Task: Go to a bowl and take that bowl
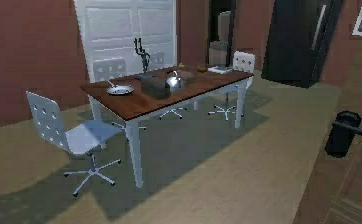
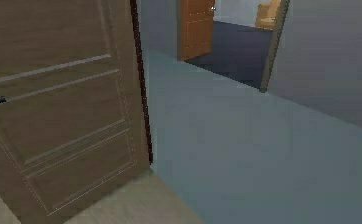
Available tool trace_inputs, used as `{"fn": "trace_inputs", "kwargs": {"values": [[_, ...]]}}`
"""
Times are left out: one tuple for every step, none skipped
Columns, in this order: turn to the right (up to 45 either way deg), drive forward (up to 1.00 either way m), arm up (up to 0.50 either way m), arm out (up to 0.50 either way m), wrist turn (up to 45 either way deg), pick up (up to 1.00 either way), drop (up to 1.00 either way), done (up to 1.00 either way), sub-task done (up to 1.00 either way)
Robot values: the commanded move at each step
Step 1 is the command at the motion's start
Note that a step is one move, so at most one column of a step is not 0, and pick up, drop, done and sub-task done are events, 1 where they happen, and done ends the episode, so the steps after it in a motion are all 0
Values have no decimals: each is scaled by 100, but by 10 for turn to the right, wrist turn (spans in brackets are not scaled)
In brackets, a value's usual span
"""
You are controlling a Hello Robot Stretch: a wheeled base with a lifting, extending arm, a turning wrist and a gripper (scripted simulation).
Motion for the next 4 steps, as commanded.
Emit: {"fn": "trace_inputs", "kwargs": {"values": [[-150, 0, 0, 0, 0, 0, 0, 0, 0], [0, 30, 0, 0, 0, 0, 0, 0, 0], [-450, 0, 0, 0, 0, 0, 0, 0, 0], [-30, 0, 0, 0, 0, 0, 0, 0, 0]]}}
